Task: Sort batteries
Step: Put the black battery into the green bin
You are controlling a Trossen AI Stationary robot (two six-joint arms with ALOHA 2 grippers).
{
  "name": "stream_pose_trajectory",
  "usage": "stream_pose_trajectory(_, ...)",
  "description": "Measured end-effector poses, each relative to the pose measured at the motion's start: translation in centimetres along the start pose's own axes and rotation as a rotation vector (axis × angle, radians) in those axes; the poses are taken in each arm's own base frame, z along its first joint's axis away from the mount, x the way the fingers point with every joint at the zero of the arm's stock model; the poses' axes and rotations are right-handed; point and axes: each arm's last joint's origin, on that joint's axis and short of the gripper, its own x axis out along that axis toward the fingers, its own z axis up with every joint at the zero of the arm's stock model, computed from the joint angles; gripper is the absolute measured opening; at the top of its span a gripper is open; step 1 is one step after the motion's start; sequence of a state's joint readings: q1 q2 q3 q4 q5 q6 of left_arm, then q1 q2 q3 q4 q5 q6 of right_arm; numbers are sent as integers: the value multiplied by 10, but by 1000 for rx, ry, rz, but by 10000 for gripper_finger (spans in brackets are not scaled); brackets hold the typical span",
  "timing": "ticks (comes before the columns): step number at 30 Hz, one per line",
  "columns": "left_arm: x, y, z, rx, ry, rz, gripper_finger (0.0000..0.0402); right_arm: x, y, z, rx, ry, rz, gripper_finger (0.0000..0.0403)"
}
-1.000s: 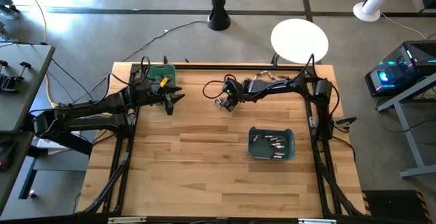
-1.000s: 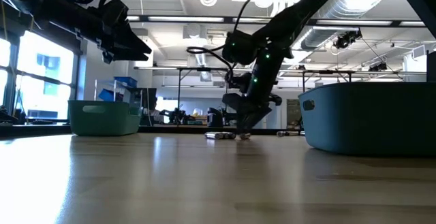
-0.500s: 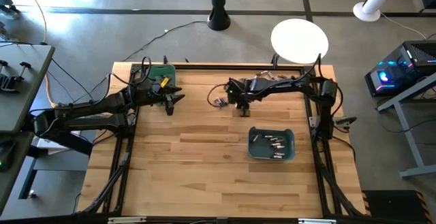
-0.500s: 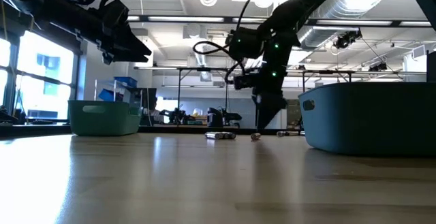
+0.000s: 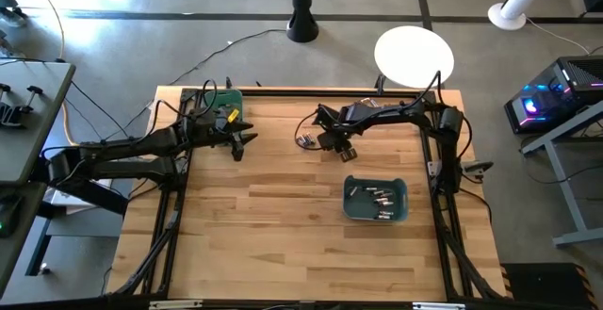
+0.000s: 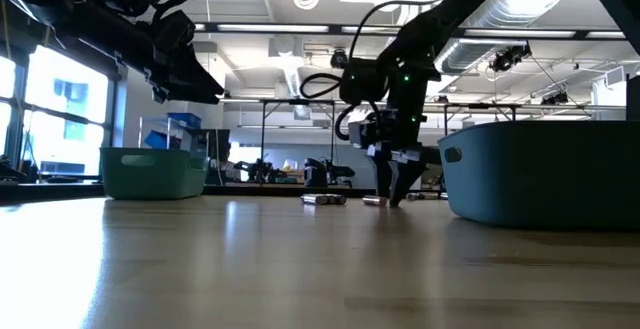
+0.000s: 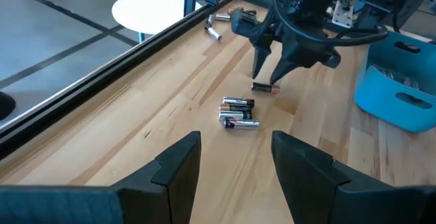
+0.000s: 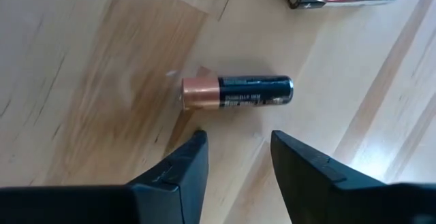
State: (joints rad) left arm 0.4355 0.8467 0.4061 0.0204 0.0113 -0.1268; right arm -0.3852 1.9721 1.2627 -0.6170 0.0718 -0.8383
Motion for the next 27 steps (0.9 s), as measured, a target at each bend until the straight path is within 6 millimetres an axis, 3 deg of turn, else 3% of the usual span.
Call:
stream_pose_trajectory(4,0,0,0,0,0,0,172,-5,1,5,-4,16,-20,150)
stream_pose_trajectory(9,0,0,1,0,-12,-1,172,-20,-1,26,-68,76,-137,149)
stream_pose_trajectory(14,0,0,2,-2,-22,-5,172,-33,6,46,-303,87,-179,149)
stream_pose_trajectory(21,0,-2,2,2,-20,-16,172,-24,26,35,-795,269,-71,149)
stream_pose_trajectory(27,0,-4,2,7,-19,-26,172,-19,25,37,-843,266,-127,149)
